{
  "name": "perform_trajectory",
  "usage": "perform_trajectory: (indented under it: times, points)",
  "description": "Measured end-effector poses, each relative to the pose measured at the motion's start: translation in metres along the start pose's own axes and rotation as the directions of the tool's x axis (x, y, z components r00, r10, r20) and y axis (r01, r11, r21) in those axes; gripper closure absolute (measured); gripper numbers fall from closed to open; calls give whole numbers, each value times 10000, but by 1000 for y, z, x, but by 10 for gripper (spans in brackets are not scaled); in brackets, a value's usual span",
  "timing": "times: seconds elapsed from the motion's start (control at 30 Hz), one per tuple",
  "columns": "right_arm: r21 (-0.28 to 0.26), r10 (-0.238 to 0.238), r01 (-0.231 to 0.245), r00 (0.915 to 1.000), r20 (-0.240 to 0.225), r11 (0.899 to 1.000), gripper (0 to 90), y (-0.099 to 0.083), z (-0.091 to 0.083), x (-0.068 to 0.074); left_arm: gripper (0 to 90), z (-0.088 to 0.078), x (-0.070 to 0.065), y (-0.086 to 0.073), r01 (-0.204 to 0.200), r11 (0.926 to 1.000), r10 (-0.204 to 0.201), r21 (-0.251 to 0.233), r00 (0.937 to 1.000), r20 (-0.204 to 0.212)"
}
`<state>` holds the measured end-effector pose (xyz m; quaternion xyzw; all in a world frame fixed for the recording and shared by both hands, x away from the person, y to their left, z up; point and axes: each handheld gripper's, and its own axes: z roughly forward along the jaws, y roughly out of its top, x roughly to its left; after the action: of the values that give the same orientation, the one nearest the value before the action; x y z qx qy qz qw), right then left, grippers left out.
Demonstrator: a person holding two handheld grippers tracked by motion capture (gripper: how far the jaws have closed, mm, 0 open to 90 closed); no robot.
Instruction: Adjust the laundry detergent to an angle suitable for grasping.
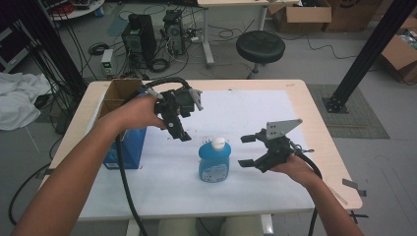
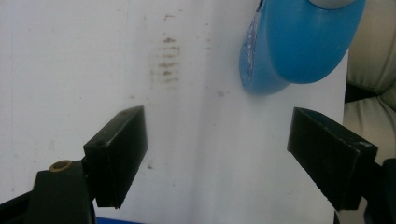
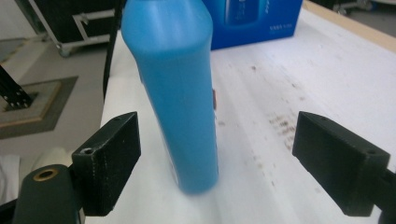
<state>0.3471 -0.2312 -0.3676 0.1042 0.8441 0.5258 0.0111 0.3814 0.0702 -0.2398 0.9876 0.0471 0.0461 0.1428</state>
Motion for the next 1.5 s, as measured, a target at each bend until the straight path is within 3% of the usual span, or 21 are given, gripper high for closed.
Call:
perform_trajectory:
  times: [0.13, 0.17, 0.27, 0.37, 0.47, 0.5, 0.53, 0.57, 0.6, 0.63, 0.67, 0.77, 0.8, 0.83, 0.87, 0.9, 0.93, 1.07, 1.17, 1.33, 1.5]
  points:
    - [722, 30, -47, 9997, 226, 9974, 150, 2, -12, 2, 208, -1, 1, 0, 9, 10000, -9, 14, 10000, -14]
    - [1223, -26, -19, 9993, 363, 9925, 150, 3, -17, 4, 208, -1, 1, 0, 9, 10000, -9, 17, 10000, -25]
    - [1669, -23, -58, 9988, 484, 9860, 150, 3, -23, 4, 208, -1, 0, 0, 21, 10000, -21, 24, 10000, -35]
    - [2649, 109, -281, 9978, 659, 9639, 152, 2, -32, 5, 208, -1, 0, 0, 39, 10000, -39, 9, 10000, -58]
    - [3036, 17, -254, 9969, 782, 9525, 152, 3, -37, 6, 208, -1, 0, 0, 134, 9999, -134, -30, 9999, -53]
    - [3343, -53, -249, 9960, 891, 9421, 154, 5, -42, 7, 208, -1, 0, 0, 84, 9999, -84, 72, 10000, -54]
    - [3343, -53, -249, 9960, 891, 9421, 154, 5, -42, 7, 208, -1, 0, 0, 84, 9999, -84, 72, 10000, -54]
    - [3846, -122, -266, 9951, 983, 9227, 153, 6, -46, 8, 208, -1, 0, 0, 93, 9999, -93, 88, 9999, -63]
    - [3846, -122, -266, 9951, 983, 9227, 153, 6, -46, 8, 208, -1, 0, 1, 100, 9999, -100, 101, 9999, -58]
    - [4247, -69, -393, 9943, 1067, 9045, 153, 7, -50, 7, 208, -1, 0, 1, 114, 9999, -114, 98, 9999, -59]
    - [4247, -69, -393, 9943, 1067, 9045, 153, 7, -50, 7, 208, 0, 0, 1, 173, 9998, -172, 47, 9998, -50]
    - [4891, 0, -587, 9929, 1192, 8703, 155, 10, -55, 6, 208, 0, -1, 2, 190, 9998, -190, 48, 9998, -54]
    - [4891, 0, -587, 9929, 1192, 8703, 155, 10, -55, 6, 208, 0, 0, 2, 135, 9999, -135, 100, 9999, -63]
    - [5076, -77, -540, 9929, 1187, 8599, 159, 11, -57, 6, 208, 0, 0, 3, 131, 9998, -131, 127, 9999, -62]
    - [5076, -77, -540, 9929, 1187, 8599, 159, 11, -57, 6, 208, 0, 0, 3, 131, 9998, -131, 127, 9999, -62]
    - [5268, -141, -528, 9924, 1220, 8483, 160, 14, -59, 5, 208, 0, 0, 3, 138, 9998, -138, 144, 9999, -57]
    - [5268, -141, -528, 9924, 1220, 8483, 160, 14, -59, 5, 208, 1, 0, 3, 188, 9997, -187, 124, 9998, -39]
    - [5655, -383, -367, 9920, 1202, 8239, 164, 23, -62, 5, 208, 2, 0, 5, 219, 9997, -219, 128, 9998, -9]
    - [5741, -408, -371, 9917, 1222, 8179, 164, 31, -66, 3, 208, 2, 1, 6, 192, 9996, -192, 212, 9998, -8]
    - [5650, -455, -360, 9906, 1294, 8243, 163, 38, -70, -1, 208, 0, 3, 8, 187, 9995, -187, 237, 9998, 5]
    - [5704, -453, -322, 9916, 1211, 8207, 162, 36, -67, -1, 209, -2, 10, 13, 246, 9993, -245, 285, 9997, -27]
